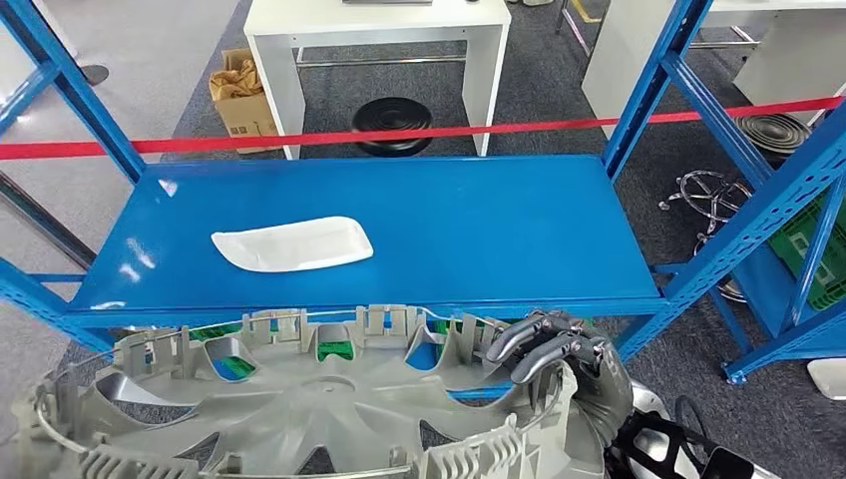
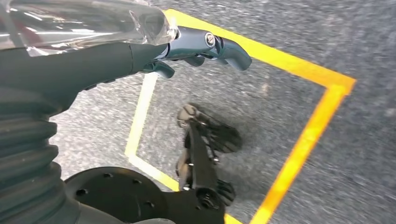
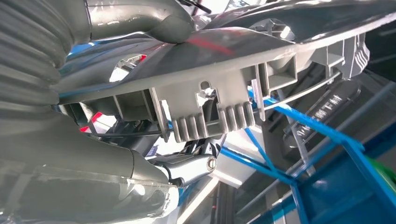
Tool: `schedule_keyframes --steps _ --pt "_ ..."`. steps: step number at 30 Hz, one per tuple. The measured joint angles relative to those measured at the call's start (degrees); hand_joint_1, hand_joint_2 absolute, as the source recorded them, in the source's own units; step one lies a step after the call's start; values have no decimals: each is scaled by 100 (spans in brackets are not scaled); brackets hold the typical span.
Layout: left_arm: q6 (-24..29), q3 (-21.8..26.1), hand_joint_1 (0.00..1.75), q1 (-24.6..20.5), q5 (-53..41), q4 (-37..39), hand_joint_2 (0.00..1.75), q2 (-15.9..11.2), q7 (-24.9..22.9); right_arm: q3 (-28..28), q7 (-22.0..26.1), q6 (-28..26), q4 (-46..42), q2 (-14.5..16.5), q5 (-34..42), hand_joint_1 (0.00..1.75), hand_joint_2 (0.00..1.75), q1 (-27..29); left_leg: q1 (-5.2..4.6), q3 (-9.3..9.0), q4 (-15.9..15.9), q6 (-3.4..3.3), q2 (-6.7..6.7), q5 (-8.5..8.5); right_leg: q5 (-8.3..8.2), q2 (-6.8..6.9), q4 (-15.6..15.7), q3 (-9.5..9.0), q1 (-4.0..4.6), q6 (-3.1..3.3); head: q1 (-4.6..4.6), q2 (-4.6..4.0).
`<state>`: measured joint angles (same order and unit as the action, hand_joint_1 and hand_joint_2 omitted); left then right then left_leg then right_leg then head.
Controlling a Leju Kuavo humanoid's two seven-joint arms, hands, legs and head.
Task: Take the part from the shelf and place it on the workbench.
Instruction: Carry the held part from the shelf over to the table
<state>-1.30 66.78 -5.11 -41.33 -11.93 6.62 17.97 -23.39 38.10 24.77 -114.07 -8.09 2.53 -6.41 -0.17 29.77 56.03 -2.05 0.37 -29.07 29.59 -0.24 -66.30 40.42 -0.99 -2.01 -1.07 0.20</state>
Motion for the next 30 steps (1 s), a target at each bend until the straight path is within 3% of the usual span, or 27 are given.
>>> schedule_keyframes --steps 1,2,3,4,5,7,9,12,14,16,17,18,19,21,23,24,26,27,28,30 --pt "20 1 0 2 0 0 175 8 -41 1 15 -4 7 -21 -14 175 175 -2 -3 70 5 -8 11 61 250 0 -378 75 0 -22 15 0" --pt "39 2 0 4 0 0 175 18 -84 2 25 -9 13 -41 -19 175 175 -2 -7 144 12 -9 20 121 383 0 -683 100 0 -38 19 0" --pt "57 4 0 5 0 1 175 27 -124 3 35 -14 19 -60 -20 175 175 -3 -10 218 22 -6 28 181 388 1 -832 43 0 -45 21 0" --pt "68 7 0 5 0 2 175 35 -150 4 44 -18 22 -75 -21 175 175 -6 -11 285 33 2 33 234 290 3 -758 -122 0 -42 23 0" --pt "70 9 0 5 0 2 175 43 -163 4 50 -20 23 -87 -23 175 175 -13 -11 348 50 15 34 278 152 6 -459 -394 0 -31 25 0" --pt "71 16 0 3 0 2 175 57 -169 4 56 -20 24 -101 -27 175 175 -40 -17 445 92 58 32 347 64 8 385 -994 8 15 20 0" --pt "75 25 0 1 -4 2 175 66 -176 5 63 -22 24 -115 -25 175 175 -64 -22 489 118 120 31 416 112 5 834 -1253 35 87 20 0" --pt "103 31 0 9 -68 2 175 64 -225 7 12 -46 24 -131 54 175 175 -69 -8 538 138 221 11 449 8 18 879 -1172 36 228 27 -1" --pt "123 30 0 22 -112 1 175 57 -245 10 -52 -50 23 -137 194 175 175 -46 13 680 465 290 -19 65 -120 39 899 -1040 6 314 13 0" --pt "131 31 0 26 -125 1 175 41 -238 25 -82 -18 21 -140 315 175 175 -23 40 893 1181 348 -30 -504 -256 46 893 -880 6 336 -7 -1" --pt "132 32 0 26 -125 -1 175 25 -230 35 -97 10 20 -141 346 175 175 -23 52 960 1516 367 -30 -653 -325 47 890 -797 5 329 -12 -1" --pt "132 33 0 25 -125 -2 175 5 -218 46 -119 47 19 -142 369 175 175 -32 62 949 1704 378 -29 -664 -392 47 887 -713 4 318 -15 -1" --pt "131 33 0 24 -125 -5 175 -14 -201 60 -151 90 16 -142 396 175 175 -50 74 836 1684 382 -29 -560 -456 47 884 -631 1 302 -18 -1" --pt "126 37 0 13 -115 -16 175 -51 -159 100 -233 202 7 -136 476 175 175 -109 91 314 1057 380 -33 -267 -577 43 879 -493 -7 254 -21 0" --pt "105 43 0 -11 -90 -28 175 -80 -127 149 -304 297 -15 -131 545 175 175 -173 84 -252 224 354 -57 -213 -686 42 877 -409 1 182 -27 0" --pt "92 46 0 -18 -79 -33 175 -90 -120 165 -325 332 -25 -130 561 175 175 -193 71 -395 -13 329 -71 -243 -741 45 887 -393 5 142 -31 0" --pt "80 61 0 -8 -68 -39 175 -104 -118 179 -320 388 -28 -139 558 175 175 -204 48 -395 -125 236 -76 -224 -852 54 932 -372 -1 59 -30 -1" --pt "81 69 0 1 -67 -40 175 -111 -120 181 -294 402 -26 -149 543 175 175 -201 47 -352 -125 179 -59 -175 -833 53 922 -346 -12 26 -30 -1" --pt "81 76 0 7 -69 -41 175 -117 -123 183 -256 410 -23 -164 525 175 175 -197 49 -298 -127 115 -40 -117 -707 50 823 -295 -19 -1 -21 -1" --pt "80 83 0 9 -82 -44 175 -130 -140 184 -184 407 -20 -202 495 175 175 -191 37 -169 -129 19 -6 9 -169 44 246 -106 -23 -31 -8 0"
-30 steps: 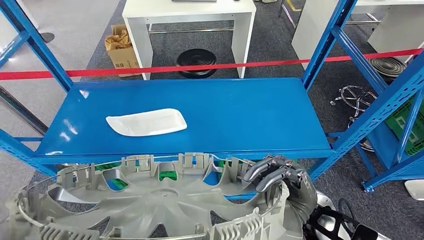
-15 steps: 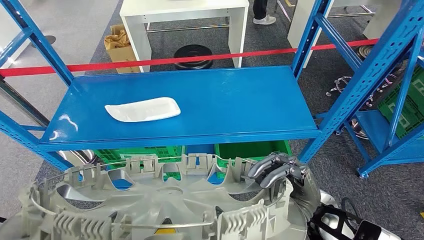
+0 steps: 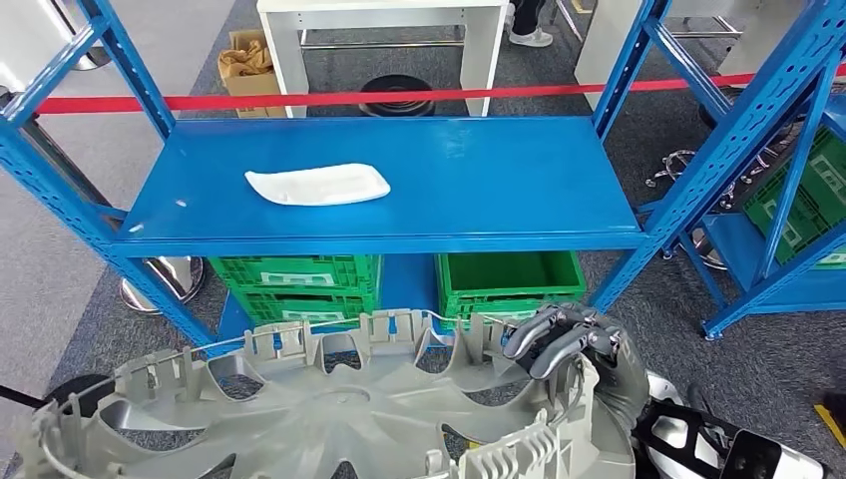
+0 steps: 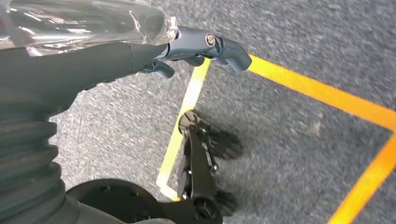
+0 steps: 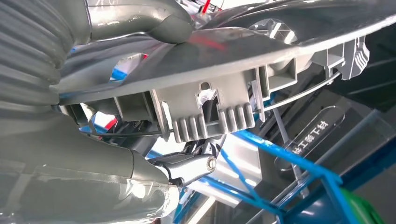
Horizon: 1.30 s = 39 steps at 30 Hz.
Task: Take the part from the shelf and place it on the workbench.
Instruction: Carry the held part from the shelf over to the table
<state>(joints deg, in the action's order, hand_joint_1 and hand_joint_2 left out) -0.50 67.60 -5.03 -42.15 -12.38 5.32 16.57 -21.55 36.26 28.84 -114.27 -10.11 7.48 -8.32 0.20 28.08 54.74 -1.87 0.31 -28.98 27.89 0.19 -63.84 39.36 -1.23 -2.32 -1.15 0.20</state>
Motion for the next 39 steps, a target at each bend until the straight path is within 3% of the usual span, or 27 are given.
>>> schedule_keyframes --steps 1,2,3,4,6,8,10,12,13,15,17,18,19,20,21,22,24,25,27,28,30,32,33,34,35,37,39 --pt "-1 0 0 1 -13 -1 175 -6 -10 0 29 -4 0 -20 -11 175 175 12 -20 79 3 -28 6 63 282 -2 -419 107 3 -8 7 0" --pt "-1 0 0 3 -26 -2 175 -12 -21 1 54 -10 0 -41 -23 175 175 33 -41 158 7 -44 10 126 462 -2 -796 179 7 -10 9 0" --pt "-1 0 0 5 -39 -2 175 -15 -28 4 82 -16 0 -62 -42 175 175 63 -63 239 12 -54 13 187 509 -2 -1024 172 14 4 9 0" --pt "-1 0 0 7 -48 -2 175 -19 -33 10 111 -22 0 -81 -64 175 175 96 -86 317 17 -60 13 244 442 -2 -1035 59 26 34 10 0" --pt "-1 0 0 9 -54 -2 175 -25 -34 32 168 -25 -2 -109 -116 175 175 139 -121 441 31 -64 10 343 177 -3 -419 -482 76 148 9 0" --pt "-8 1 0 7 -52 -2 175 -21 -19 59 201 -10 -19 -115 -145 175 175 136 -140 520 45 -41 13 426 122 0 453 -1070 141 269 5 0" --pt "-18 4 0 4 -49 -3 175 -26 6 89 211 19 -41 -107 -133 175 175 113 -128 570 48 13 26 513 174 0 854 -1281 190 321 4 0" --pt "-23 8 0 4 -46 -5 175 -50 36 119 203 64 -48 -88 -105 175 175 81 -124 615 58 79 16 548 86 5 912 -1227 182 346 13 0" --pt "-28 9 0 4 -44 -6 175 -62 59 133 194 88 -49 -71 -94 175 175 62 -120 662 140 118 -1 438 26 15 926 -1180 161 374 13 0" --pt "-33 10 0 2 -39 -7 175 -95 105 169 167 119 -49 -25 -83 175 175 33 -81 834 636 207 -31 -67 -98 42 941 -1062 119 414 3 0" --pt "-34 12 0 2 -35 -8 175 -128 130 217 119 135 -46 14 -83 175 175 28 -24 1030 1401 287 -33 -538 -210 77 932 -903 103 420 -14 -1" --pt "-32 13 0 2 -33 -8 175 -138 133 242 88 146 -40 27 -87 175 175 27 3 1069 1674 321 -31 -565 -261 107 920 -817 92 407 -14 -1" --pt "-25 14 0 2 -27 -8 175 -142 132 263 67 158 -30 36 -93 175 175 25 30 1036 1784 353 -26 -437 -307 140 900 -729 76 388 -16 -1" --pt "-11 18 0 1 -14 -9 175 -144 123 285 55 172 -16 45 -98 175 175 17 58 913 1703 383 -7 -219 -344 179 870 -641 56 360 -16 -1" --pt "8 26 0 -1 1 -9 175 -145 111 310 47 187 -1 57 -103 175 175 3 84 699 1446 414 51 -14 -378 223 829 -564 42 328 -19 0" --pt "26 37 0 -8 21 -9 175 -141 98 335 44 200 9 68 -108 175 175 -16 102 414 1060 442 147 71 -402 263 781 -501 35 294 -26 0" --pt "74 67 0 -31 54 -16 175 -140 67 380 28 217 21 84 -130 175 175 -76 93 -73 309 407 290 -75 -440 354 699 -432 38 220 -31 0" --pt "90 81 0 -40 64 -20 175 -140 51 392 11 216 26 88 -148 175 175 -112 75 -180 103 354 288 -180 -463 408 681 -416 37 178 -29 0" --pt "103 108 0 -25 72 -25 175 -146 16 400 -31 192 38 93 -177 175 175 -181 63 -146 18 210 184 -211 -490 489 664 -407 18 96 -20 0" --pt "103 119 0 -12 73 -26 175 -146 2 402 -45 174 44 92 -181 175 175 -202 65 -106 21 143 134 -178 -424 445 595 -374 5 63 -13 0" --pt "99 141 0 0 78 -31 175 -150 -13 413 -54 142 52 82 -179 175 175 -224 66 -27 17 36 47 -91 -50 223 73 -171 -9 25 -2 0" --pt "95 157 0 -1 82 -36 175 -154 -16 420 -55 113 68 75 -179 175 175 -230 34 59 23 -13 -57 -15 388 59 -748 112 -1 21 3 0" --pt "94 162 0 3 82 -37 175 -154 -16 421 -56 102 80 72 -180 175 175 -231 15 91 27 -23 -117 18 487 35 -1006 172 6 34 3 0" --pt "91 167 0 6 82 -37 175 -153 -16 420 -56 95 93 68 -184 175 175 -233 -3 110 30 -25 -185 46 474 21 -1026 114 15 61 2 0" --pt "89 173 0 8 82 -37 175 -152 -16 416 -57 91 105 64 -189 175 175 -238 -18 120 37 -23 -256 69 363 -5 -807 -56 27 102 2 0" --pt "77 183 0 6 82 -36 175 -145 -16 404 -57 89 120 50 -201 175 175 -269 -36 136 58 -6 -393 98 54 -211 25 -572 40 206 -2 -1" --pt "55 186 0 -5 82 -36 175 -138 -16 387 -56 94 133 27 -205 175 175 -315 -30 203 96 39 -506 125 -70 -411 563 -869 49 255 -21 -1"
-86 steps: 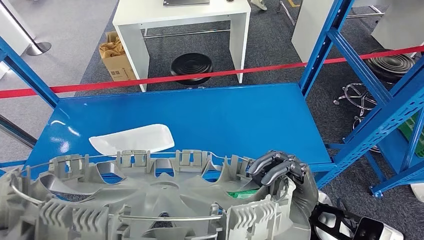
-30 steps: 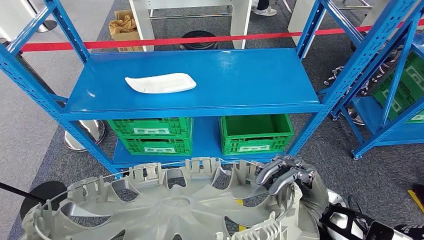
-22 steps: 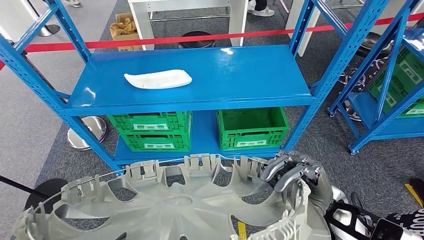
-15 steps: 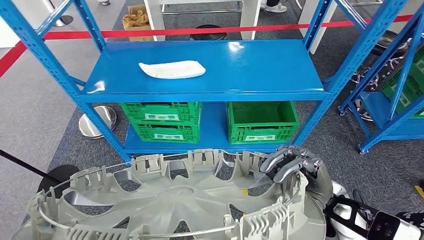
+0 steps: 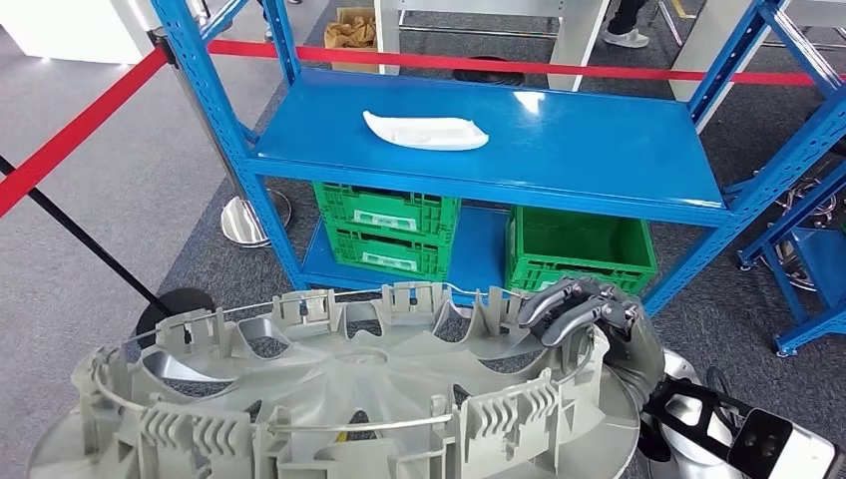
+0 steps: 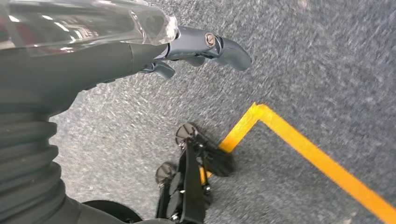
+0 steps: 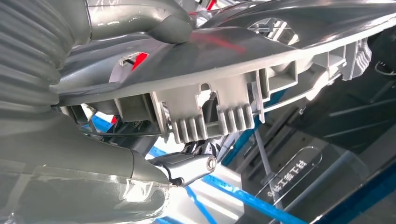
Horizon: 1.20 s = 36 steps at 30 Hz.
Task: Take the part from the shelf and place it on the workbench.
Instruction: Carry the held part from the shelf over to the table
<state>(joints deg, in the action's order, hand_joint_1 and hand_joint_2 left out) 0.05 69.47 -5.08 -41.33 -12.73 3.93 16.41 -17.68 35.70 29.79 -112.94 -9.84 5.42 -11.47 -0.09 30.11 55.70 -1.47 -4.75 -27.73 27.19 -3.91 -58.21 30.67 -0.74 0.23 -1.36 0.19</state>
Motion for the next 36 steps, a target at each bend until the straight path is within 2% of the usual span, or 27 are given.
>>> schedule_keyframes --steps 1,3,5,7,8,9,10,11,12,14,15,16,18,19,20,22,23,24,25,26,27,29,30,31,33,34,36 --pt "-14 1 0 0 0 0 175 1 0 -9 0 10 8 -16 -2 175 175 -31 12 48 13 36 -52 21 25 -26 61 -21 5 4 -7 0" --pt "-36 3 0 8 -4 -2 175 -5 0 -25 -4 46 23 -48 -13 175 175 -111 26 131 35 107 -143 51 11 93 116 -3 -2 13 -3 1" --pt "-59 5 0 10 -9 -3 175 -12 0 -38 -8 89 34 -73 -23 175 175 -184 17 272 241 170 8 -87 -23 245 164 3 -34 46 -26 1" --pt "-74 6 0 -4 -12 -5 175 -28 0 -57 -13 127 45 -92 -27 175 175 -221 24 593 882 233 296 -437 -45 409 179 17 -40 70 -55 1" --pt "-78 6 0 -6 -14 -6 175 -36 0 -69 -23 147 52 -103 -30 175 175 -230 35 773 1264 260 377 -598 -50 493 177 31 -37 72 -62 1" --pt "-84 6 0 -3 -18 -6 175 -40 0 -84 -37 166 65 -114 -31 175 175 -236 45 898 1539 280 414 -683 -54 577 174 42 -34 71 -61 1" --pt "-92 6 0 5 -25 -5 175 -43 0 -99 -52 183 79 -123 -32 175 175 -244 53 922 1619 291 435 -665 -58 660 171 50 -34 68 -62 1" --pt "-99 6 0 12 -36 -6 175 -46 1 -115 -64 196 92 -132 -31 175 175 -254 60 823 1464 295 460 -547 -61 740 168 52 -33 64 -63 1" --pt "-105 5 0 16 -48 -7 175 -56 1 -128 -69 204 104 -139 -27 175 175 -268 64 614 1111 291 521 -368 -63 815 165 50 -33 56 -62 1" --pt "-110 4 0 5 -65 -10 175 -81 3 -142 -69 208 118 -151 -15 175 175 -300 49 165 321 251 773 -108 -63 943 155 41 -7 22 -61 1" --pt "-109 3 0 -1 -68 -12 175 -92 4 -148 -67 209 125 -155 -10 175 175 -314 33 47 94 215 858 -55 -65 997 150 39 10 -6 -52 1" --pt "-107 2 0 -3 -69 -13 175 -100 4 -152 -64 210 132 -158 -4 175 175 -323 17 21 9 174 888 -52 -70 1050 147 39 25 -37 -45 1" --pt "-98 2 0 13 -70 -14 175 -109 4 -159 -57 213 148 -163 5 175 175 -335 11 64 12 82 765 -12 -71 1127 147 46 22 -108 -31 1" --pt "-93 2 0 21 -70 -14 175 -112 4 -162 -55 214 156 -166 7 175 175 -341 23 77 7 39 706 13 -30 1056 106 63 13 -148 -26 1" --pt "-90 2 0 22 -71 -14 175 -115 4 -162 -50 215 161 -170 7 175 175 -346 36 88 -1 -6 649 44 81 914 -36 120 7 -181 -19 1" --pt "-86 2 0 9 -75 -14 175 -119 4 -163 -27 217 179 -180 3 175 175 -348 41 127 -3 -69 524 92 466 566 -704 392 2 -210 -5 1" --pt "-84 2 0 4 -80 -14 175 -121 4 -163 -13 217 190 -183 -2 175 175 -339 34 151 1 -86 451 110 659 477 -1132 573 3 -203 -3 1" --pt "-83 2 0 4 -90 -14 175 -122 3 -165 1 217 204 -185 -9 175 175 -324 25 170 5 -92 372 123 772 443 -1462 715 5 -192 -4 1" --pt "-83 1 0 9 -101 -14 175 -123 2 -166 11 217 220 -187 -19 175 175 -307 18 183 12 -91 288 134 770 428 -1589 764 6 -174 -3 1" --pt "-84 1 0 15 -116 -14 175 -122 1 -167 20 216 236 -188 -34 175 175 -292 14 190 21 -88 201 141 654 411 -1467 694 5 -150 -4 1" --pt "-88 -1 0 18 -135 -14 175 -120 -1 -167 32 215 252 -190 -51 175 175 -283 13 192 33 -82 113 144 456 365 -1124 523 5 -121 -2 1" --pt "-109 -3 0 15 -181 -12 175 -108 -10 -166 73 206 284 -194 -93 175 175 -278 13 213 67 -53 -49 151 140 135 -298 127 -10 -74 -8 1" --pt "-123 -5 0 10 -210 -9 175 -101 -24 -166 105 197 298 -197 -121 175 175 -275 16 243 81 -22 -117 161 78 35 -42 16 -13 -67 -13 1" --pt "-140 -8 0 10 -244 -7 175 -96 -43 -166 146 187 315 -199 -151 175 175 -273 26 279 89 17 -181 176 79 -21 65 -22 -10 -65 -20 1" --pt "-172 -24 0 23 -323 -1 175 -90 -92 -168 225 167 358 -211 -213 175 175 -277 50 353 89 102 -295 212 67 63 87 -21 -3 -44 -26 1" --pt "-182 -39 0 31 -369 5 175 -83 -116 -171 249 161 382 -218 -228 175 175 -288 51 392 122 135 -252 193 50 135 100 -27 -9 -16 -29 1" --pt "-182 -85 0 18 -461 15 175 -73 -153 -177 263 158 424 -229 -206 175 175 -309 38 592 479 189 41 -22 17 298 131 -31 -28 36 -62 1"
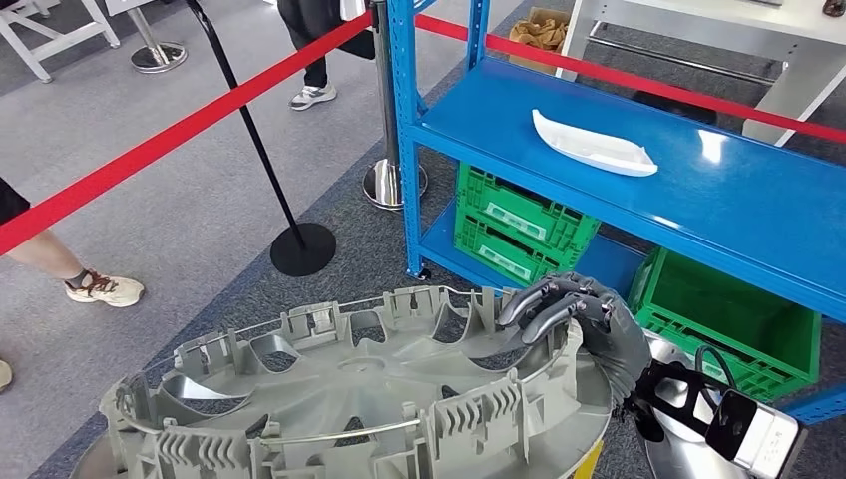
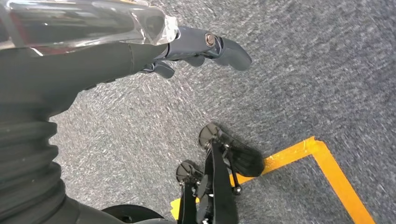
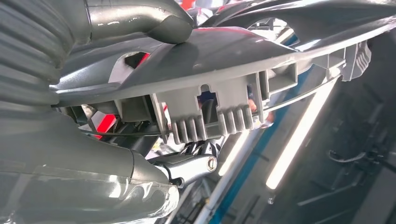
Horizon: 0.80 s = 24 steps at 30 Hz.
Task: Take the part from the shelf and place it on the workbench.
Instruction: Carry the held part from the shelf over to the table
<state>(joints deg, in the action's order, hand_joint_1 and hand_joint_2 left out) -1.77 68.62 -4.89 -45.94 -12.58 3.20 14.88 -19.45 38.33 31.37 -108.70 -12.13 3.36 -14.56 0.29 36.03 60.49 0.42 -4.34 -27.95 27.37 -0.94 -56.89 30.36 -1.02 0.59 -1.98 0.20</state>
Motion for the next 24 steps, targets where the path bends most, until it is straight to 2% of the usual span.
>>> schedule_keyframes --steps 1,2,3,4,5,6,7,9,10,12,13,15,16,17,18,19,20,21,22,24 --pt "3 -26 0 -14 -40 4 175 5 -11 -4 -3 2 17 -3 28 175 175 -9 -5 172 353 24 193 -186 -4 83 0 7 7 12 -17 0" --pt "7 -51 0 -25 -72 7 175 8 -17 -9 -11 9 33 -4 62 175 175 -14 0 368 755 44 308 -369 -6 165 -2 18 11 16 -33 0" --pt "11 -74 0 -29 -98 9 175 12 -20 -17 -26 21 51 -4 96 175 175 -17 8 530 1094 59 361 -491 -6 251 -3 27 13 17 -34 0" --pt "14 -95 0 -26 -121 12 175 17 -20 -29 -44 33 70 -4 130 175 175 -22 16 603 1255 68 385 -513 -6 336 -4 33 14 17 -36 0" --pt "18 -111 0 -21 -137 14 175 23 -20 -45 -67 42 89 -3 169 175 175 -31 23 551 1177 70 405 -427 -5 418 -5 35 14 15 -37 0" --pt "21 -128 0 -19 -161 15 175 25 -20 -61 -94 44 103 -2 206 175 175 -44 27 380 878 64 449 -264 -2 496 -5 31 14 10 -37 0" --pt "21 -148 0 -21 -188 15 175 26 -20 -77 -120 37 112 -1 236 175 175 -59 23 128 441 51 566 -85 5 568 -5 20 18 0 -38 0" --pt "13 -200 0 -38 -250 15 175 29 -29 -96 -173 14 110 -6 270 175 175 -75 -16 -262 -239 3 781 107 29 692 -10 0 49 -49 -32 0" --pt "9 -226 0 -43 -274 17 175 32 -42 -102 -196 5 103 -11 276 175 175 -71 -38 -338 -377 -25 830 123 37 749 -10 -10 62 -79 -25 0" --pt "14 -260 0 -33 -305 21 175 39 -92 -116 -237 -2 82 -23 291 175 175 -54 -58 -327 -399 -90 714 133 41 865 3 -30 64 -143 -12 -1" --pt "23 -271 0 -22 -314 25 175 44 -124 -122 -250 -1 69 -33 303 175 175 -49 -48 -323 -412 -125 648 153 69 838 -14 -31 53 -179 -8 -1" --pt "64 -280 0 -16 -295 30 175 55 -190 -136 -262 30 54 -57 357 175 175 -52 -14 -323 -443 -194 521 197 287 544 -324 90 33 -232 15 0" --pt "88 -280 0 -20 -272 32 175 65 -220 -147 -263 63 61 -68 399 175 175 -63 -4 -315 -448 -215 455 210 477 347 -673 248 25 -245 32 0" --pt "116 -279 0 -25 -242 33 175 71 -247 -164 -262 106 80 -73 444 175 175 -83 -6 -301 -446 -232 385 220 670 213 -1104 447 23 -247 41 0" --pt "139 -278 0 -26 -213 34 175 79 -269 -190 -261 146 110 -76 487 175 175 -112 -12 -290 -444 -241 309 227 806 156 -1490 635 25 -245 48 0" --pt "154 -277 0 -20 -185 38 175 86 -286 -221 -260 181 148 -80 519 175 175 -152 -17 -282 -441 -244 227 234 843 133 -1716 752 26 -237 48 0" --pt "166 -275 0 -13 -163 43 175 92 -298 -254 -257 206 186 -82 540 175 175 -197 -19 -278 -437 -243 143 241 764 119 -1706 757 26 -224 48 0" --pt "173 -274 0 -7 -147 48 175 97 -306 -286 -253 218 219 -85 553 175 175 -244 -18 -278 -429 -237 56 246 588 91 -1454 646 22 -207 48 0" --pt "177 -274 0 -4 -136 54 175 102 -313 -313 -245 224 245 -91 557 175 175 -293 -14 -274 -416 -227 -31 249 366 -11 -1032 451 10 -192 50 0" --pt "191 -270 0 -8 -117 60 175 109 -321 -356 -222 193 279 -110 540 175 175 -370 -17 -230 -373 -179 -197 258 105 -308 -294 122 -25 -178 46 0"
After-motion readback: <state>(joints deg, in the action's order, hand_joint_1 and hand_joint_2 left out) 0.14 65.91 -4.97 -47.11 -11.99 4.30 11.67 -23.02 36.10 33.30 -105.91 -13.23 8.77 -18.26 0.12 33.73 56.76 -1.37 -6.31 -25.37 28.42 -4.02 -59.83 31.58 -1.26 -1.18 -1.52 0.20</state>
